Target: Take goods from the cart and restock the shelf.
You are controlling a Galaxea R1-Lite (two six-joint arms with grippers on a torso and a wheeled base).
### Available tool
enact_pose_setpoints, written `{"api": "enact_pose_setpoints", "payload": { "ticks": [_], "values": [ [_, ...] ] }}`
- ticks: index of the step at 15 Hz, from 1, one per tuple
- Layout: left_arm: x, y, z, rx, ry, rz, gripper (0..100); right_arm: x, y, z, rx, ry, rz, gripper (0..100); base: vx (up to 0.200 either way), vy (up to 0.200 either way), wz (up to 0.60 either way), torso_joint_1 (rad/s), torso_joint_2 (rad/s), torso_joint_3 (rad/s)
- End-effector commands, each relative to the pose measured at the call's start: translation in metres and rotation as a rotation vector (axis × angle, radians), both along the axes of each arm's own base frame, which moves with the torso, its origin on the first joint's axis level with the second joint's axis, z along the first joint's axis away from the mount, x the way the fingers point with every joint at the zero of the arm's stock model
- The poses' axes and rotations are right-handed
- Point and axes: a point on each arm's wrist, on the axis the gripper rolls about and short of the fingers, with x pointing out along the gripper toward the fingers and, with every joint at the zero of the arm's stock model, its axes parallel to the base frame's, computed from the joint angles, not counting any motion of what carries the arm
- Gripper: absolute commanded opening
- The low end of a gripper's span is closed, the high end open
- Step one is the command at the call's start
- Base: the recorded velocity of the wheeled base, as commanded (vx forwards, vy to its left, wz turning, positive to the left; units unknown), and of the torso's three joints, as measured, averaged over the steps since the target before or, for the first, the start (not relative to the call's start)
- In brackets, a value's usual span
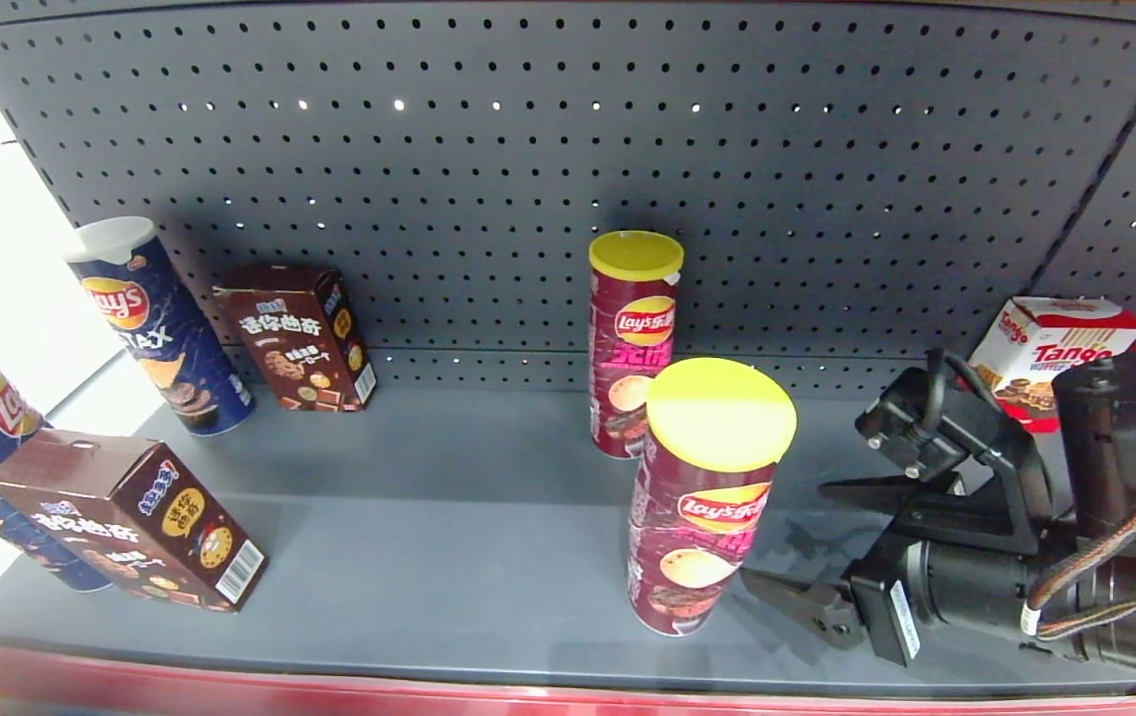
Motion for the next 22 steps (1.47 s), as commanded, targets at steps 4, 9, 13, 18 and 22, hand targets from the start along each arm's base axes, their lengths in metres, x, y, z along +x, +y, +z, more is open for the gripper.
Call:
{"api": "enact_pose_setpoints", "payload": {
  "ticks": [4, 9, 13, 18, 22],
  "values": [
    [0.000, 0.000, 0.000, 0.000, 0.002, 0.000, 100, 0.000, 0.001, -0.002, -0.005, 0.006, 0.000, 100, 0.000, 0.000, 0.00, 0.000, 0.00, 0.000],
    [0.000, 0.000, 0.000, 0.002, 0.001, 0.000, 100, 0.008, -0.005, -0.001, -0.010, 0.000, -0.052, 100, 0.000, 0.000, 0.00, 0.000, 0.00, 0.000],
    [0.000, 0.000, 0.000, 0.000, 0.002, 0.000, 100, 0.011, -0.003, -0.002, -0.017, -0.001, -0.061, 100, 0.000, 0.000, 0.00, 0.000, 0.00, 0.000],
    [0.000, 0.000, 0.000, 0.002, 0.001, 0.000, 100, 0.016, 0.011, -0.005, -0.026, 0.008, -0.034, 100, 0.000, 0.000, 0.00, 0.000, 0.00, 0.000],
    [0.000, 0.000, 0.000, 0.000, 0.002, 0.000, 100, 0.015, 0.015, -0.005, -0.027, 0.008, -0.018, 100, 0.000, 0.000, 0.00, 0.000, 0.00, 0.000]
  ]
}}
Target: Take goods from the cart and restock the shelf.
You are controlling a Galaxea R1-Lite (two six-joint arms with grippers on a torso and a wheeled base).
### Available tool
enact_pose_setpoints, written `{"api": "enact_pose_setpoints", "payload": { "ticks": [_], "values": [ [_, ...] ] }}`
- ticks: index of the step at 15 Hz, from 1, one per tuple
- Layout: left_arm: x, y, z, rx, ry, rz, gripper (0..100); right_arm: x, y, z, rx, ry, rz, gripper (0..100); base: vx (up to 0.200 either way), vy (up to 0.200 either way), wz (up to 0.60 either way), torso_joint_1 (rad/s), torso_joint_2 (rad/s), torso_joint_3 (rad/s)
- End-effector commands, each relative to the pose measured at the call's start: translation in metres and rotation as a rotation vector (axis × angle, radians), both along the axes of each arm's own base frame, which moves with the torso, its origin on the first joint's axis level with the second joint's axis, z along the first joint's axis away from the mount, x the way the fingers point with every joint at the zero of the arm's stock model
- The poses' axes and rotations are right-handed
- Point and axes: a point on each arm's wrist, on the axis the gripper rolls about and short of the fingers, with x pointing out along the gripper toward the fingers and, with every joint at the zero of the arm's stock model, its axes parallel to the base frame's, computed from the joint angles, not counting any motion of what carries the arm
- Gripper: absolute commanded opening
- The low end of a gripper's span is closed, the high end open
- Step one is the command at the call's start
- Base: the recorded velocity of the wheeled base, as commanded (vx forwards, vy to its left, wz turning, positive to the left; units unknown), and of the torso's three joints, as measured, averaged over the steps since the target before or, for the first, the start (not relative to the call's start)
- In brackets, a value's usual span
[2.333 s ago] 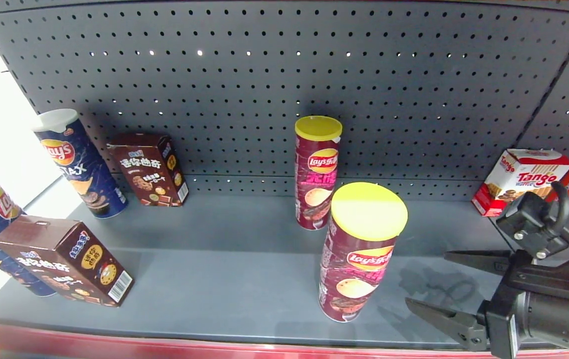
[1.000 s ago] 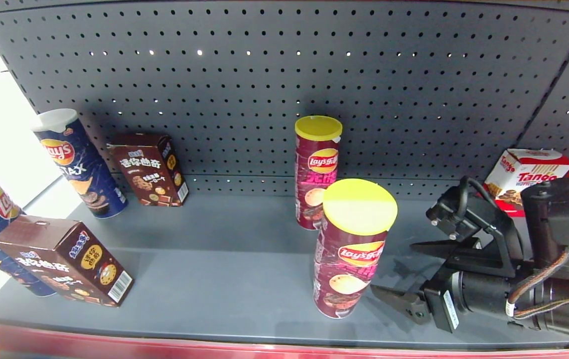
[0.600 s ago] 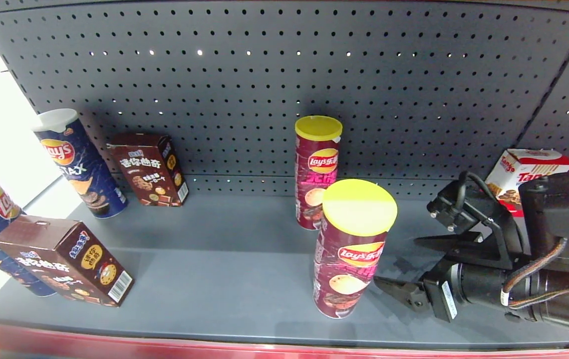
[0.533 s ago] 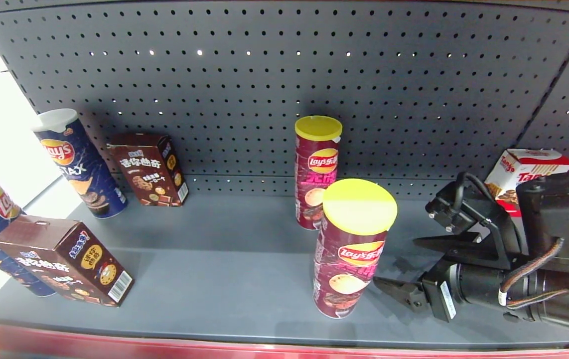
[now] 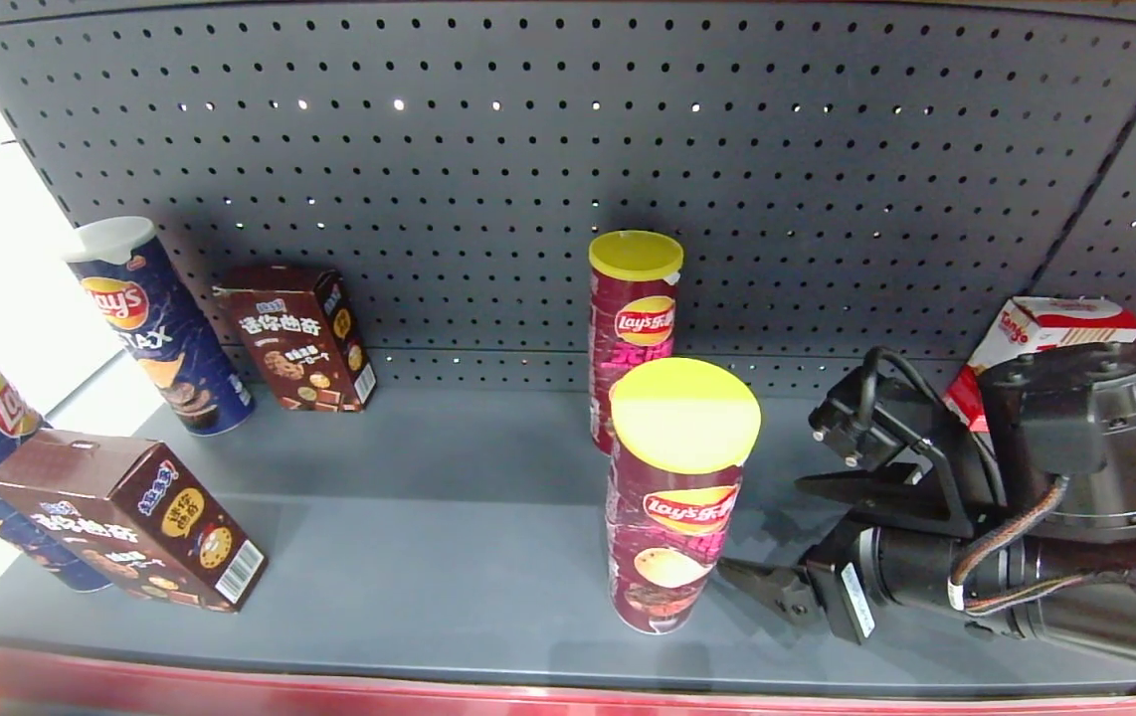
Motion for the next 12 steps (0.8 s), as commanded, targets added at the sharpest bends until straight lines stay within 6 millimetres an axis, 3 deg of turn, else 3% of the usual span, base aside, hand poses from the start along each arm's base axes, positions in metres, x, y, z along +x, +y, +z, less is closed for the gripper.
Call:
{"api": "enact_pose_setpoints", "payload": {
  "ticks": [1, 12],
  "values": [
    [0.0001, 0.0000, 0.0000, -0.001, 0.001, 0.000, 100, 0.0000, 0.0015, -0.0009, -0.002, 0.002, 0.005, 100, 0.000, 0.000, 0.00, 0.000, 0.00, 0.000],
    [0.0001, 0.0000, 0.0000, -0.001, 0.001, 0.000, 100, 0.0025, 0.0055, -0.0005, -0.003, 0.002, 0.008, 100, 0.000, 0.000, 0.00, 0.000, 0.00, 0.000]
  ]
}}
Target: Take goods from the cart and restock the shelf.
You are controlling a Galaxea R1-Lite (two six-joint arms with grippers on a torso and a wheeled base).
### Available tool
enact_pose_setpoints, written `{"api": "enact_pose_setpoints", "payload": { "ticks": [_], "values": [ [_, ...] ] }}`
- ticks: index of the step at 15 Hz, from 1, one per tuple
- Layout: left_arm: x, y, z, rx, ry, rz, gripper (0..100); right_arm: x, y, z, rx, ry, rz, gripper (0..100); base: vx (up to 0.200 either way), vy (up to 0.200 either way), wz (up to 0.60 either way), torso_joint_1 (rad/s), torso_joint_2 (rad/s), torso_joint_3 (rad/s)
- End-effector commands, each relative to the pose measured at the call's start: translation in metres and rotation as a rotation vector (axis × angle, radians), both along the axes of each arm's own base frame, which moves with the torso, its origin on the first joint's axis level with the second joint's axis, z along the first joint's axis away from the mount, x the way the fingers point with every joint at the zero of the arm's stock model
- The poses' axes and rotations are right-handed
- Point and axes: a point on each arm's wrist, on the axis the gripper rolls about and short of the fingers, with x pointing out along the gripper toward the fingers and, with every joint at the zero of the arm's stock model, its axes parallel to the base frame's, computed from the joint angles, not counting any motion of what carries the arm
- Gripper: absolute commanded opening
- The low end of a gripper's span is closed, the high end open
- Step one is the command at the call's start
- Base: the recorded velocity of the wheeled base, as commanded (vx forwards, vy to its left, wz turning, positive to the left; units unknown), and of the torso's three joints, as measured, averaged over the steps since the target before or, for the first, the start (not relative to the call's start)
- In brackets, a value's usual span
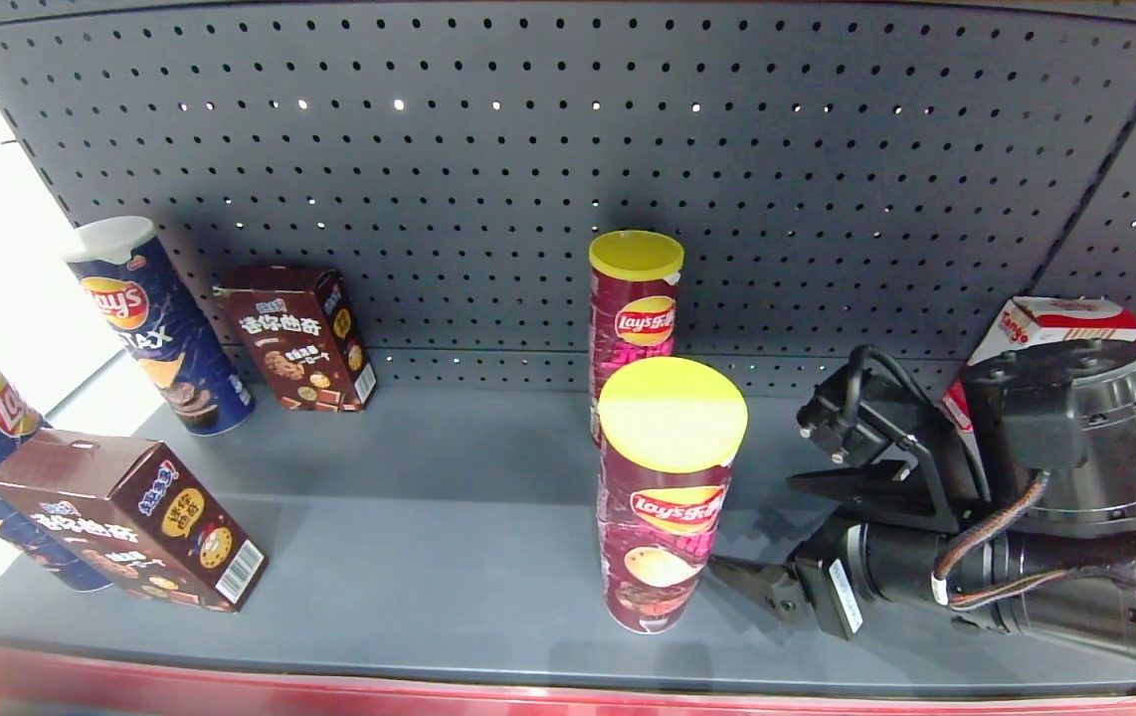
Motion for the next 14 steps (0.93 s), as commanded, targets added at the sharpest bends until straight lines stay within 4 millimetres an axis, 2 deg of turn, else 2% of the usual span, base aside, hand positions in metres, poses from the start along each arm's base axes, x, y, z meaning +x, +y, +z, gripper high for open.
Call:
{"api": "enact_pose_setpoints", "payload": {
  "ticks": [1, 8, 14],
  "values": [
    [0.000, 0.000, 0.000, 0.000, 0.001, 0.000, 100, 0.000, 0.001, -0.001, -0.002, 0.002, 0.006, 100, 0.000, 0.000, 0.00, 0.000, 0.00, 0.000],
    [0.000, 0.000, 0.000, 0.000, 0.001, 0.000, 100, 0.000, -0.001, 0.001, -0.002, -0.006, -0.001, 100, 0.000, 0.000, 0.00, 0.000, 0.00, 0.000],
    [0.000, 0.000, 0.000, 0.000, 0.001, 0.000, 100, 0.004, 0.009, 0.001, 0.002, -0.010, 0.018, 100, 0.000, 0.000, 0.00, 0.000, 0.00, 0.000]
  ]
}}
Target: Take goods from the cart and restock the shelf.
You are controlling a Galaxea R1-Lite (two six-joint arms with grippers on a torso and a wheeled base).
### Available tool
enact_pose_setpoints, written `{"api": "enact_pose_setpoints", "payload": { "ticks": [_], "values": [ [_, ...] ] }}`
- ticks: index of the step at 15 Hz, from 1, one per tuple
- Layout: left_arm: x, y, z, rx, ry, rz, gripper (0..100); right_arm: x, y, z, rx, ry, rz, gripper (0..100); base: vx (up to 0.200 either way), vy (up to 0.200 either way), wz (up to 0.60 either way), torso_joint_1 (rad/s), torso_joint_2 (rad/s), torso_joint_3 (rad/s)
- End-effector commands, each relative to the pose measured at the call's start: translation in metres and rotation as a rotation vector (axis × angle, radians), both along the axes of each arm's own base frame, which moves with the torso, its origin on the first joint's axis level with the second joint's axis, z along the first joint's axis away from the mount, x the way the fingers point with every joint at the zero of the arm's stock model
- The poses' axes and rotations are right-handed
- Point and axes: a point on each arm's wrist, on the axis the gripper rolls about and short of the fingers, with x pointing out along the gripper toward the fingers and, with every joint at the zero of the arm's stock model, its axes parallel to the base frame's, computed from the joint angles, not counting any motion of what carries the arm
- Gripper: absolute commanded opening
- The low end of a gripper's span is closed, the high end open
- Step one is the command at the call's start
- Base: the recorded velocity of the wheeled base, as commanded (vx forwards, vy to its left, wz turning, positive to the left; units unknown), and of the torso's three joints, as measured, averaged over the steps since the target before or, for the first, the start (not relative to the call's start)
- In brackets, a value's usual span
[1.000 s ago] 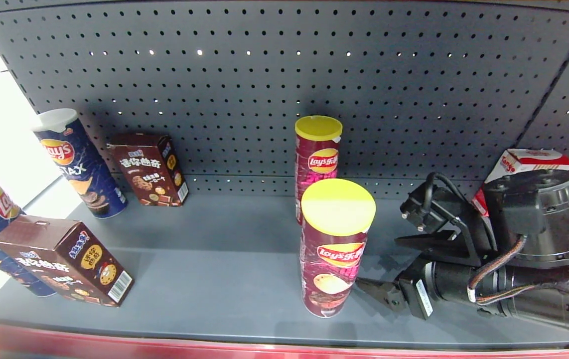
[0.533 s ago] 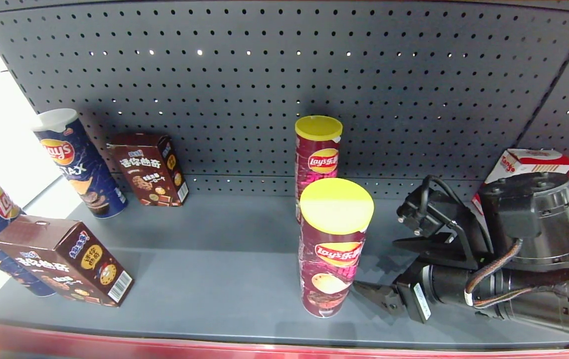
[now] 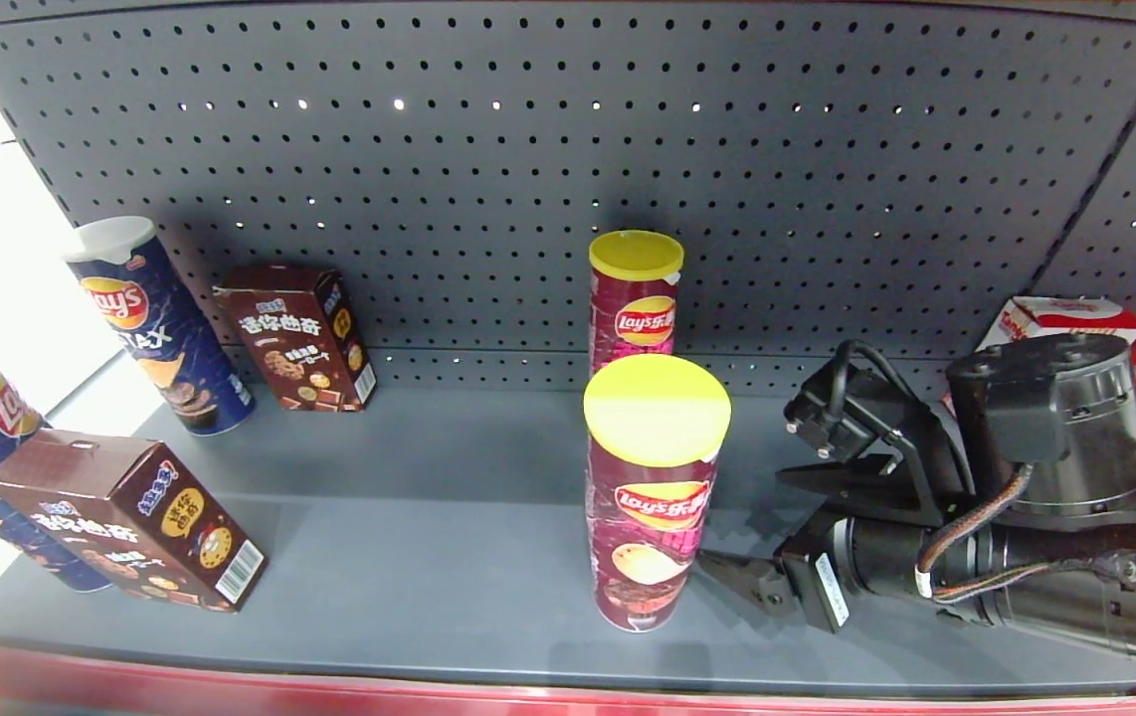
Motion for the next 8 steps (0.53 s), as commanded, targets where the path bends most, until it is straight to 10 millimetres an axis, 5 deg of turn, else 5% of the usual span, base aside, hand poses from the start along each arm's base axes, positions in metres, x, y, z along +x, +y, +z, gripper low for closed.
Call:
{"api": "enact_pose_setpoints", "payload": {
  "ticks": [1, 8],
  "values": [
    [0.0001, 0.0000, 0.0000, 0.000, 0.001, 0.000, 100, 0.0017, 0.0044, -0.0020, -0.006, 0.005, 0.008, 100, 0.000, 0.000, 0.00, 0.000, 0.00, 0.000],
    [0.0001, 0.0000, 0.0000, 0.000, 0.001, 0.000, 100, -0.0040, -0.0049, 0.0049, 0.012, -0.020, -0.014, 100, 0.000, 0.000, 0.00, 0.000, 0.00, 0.000]
  ]
}}
